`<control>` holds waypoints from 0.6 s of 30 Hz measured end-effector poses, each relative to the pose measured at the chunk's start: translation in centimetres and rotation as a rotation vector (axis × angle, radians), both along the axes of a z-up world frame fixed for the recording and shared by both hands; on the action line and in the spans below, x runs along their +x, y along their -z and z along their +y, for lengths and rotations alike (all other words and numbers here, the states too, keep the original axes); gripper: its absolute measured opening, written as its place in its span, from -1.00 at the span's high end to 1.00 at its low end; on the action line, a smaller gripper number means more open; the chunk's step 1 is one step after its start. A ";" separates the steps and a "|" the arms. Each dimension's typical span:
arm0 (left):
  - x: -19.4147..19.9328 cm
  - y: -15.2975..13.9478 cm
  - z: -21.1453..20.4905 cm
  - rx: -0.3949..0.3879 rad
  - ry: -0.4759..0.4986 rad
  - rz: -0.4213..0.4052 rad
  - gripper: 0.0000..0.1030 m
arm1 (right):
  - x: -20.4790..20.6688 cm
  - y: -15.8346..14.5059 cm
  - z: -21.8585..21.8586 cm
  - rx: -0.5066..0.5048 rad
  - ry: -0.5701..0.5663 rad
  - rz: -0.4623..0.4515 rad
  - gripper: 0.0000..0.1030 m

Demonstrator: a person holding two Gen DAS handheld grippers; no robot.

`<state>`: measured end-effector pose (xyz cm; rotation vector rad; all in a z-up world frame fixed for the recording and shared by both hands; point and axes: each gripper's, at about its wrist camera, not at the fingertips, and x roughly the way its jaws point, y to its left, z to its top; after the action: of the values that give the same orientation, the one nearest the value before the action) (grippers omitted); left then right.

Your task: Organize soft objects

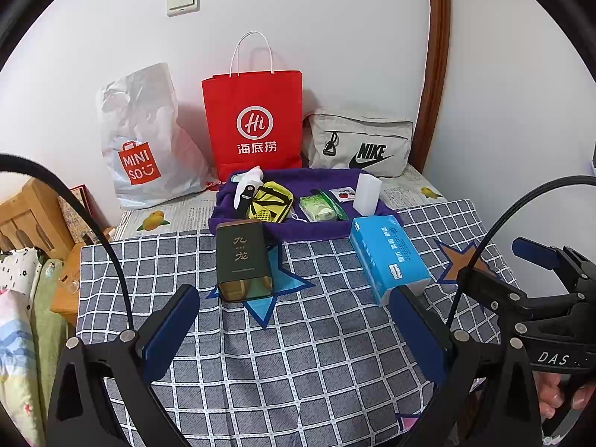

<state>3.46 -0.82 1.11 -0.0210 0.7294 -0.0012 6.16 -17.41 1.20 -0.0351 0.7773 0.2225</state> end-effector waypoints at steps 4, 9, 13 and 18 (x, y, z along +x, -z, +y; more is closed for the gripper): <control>0.0 0.0 0.1 0.000 0.001 0.000 -1.00 | 0.0 -0.1 0.0 0.002 0.002 -0.001 -1.00; -0.1 0.1 0.1 0.000 0.000 -0.002 -1.00 | 0.0 0.0 -0.1 0.002 0.000 -0.001 -1.00; -0.1 0.0 0.1 0.002 -0.001 -0.002 -1.00 | -0.1 0.0 0.0 0.000 0.001 -0.001 -1.00; -0.1 0.0 0.1 0.002 0.001 -0.003 -1.00 | -0.1 0.0 -0.1 -0.003 0.000 -0.002 -1.00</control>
<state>3.40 -0.74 1.07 -0.0191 0.7262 -0.0010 6.11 -17.53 1.19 -0.0379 0.7758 0.2213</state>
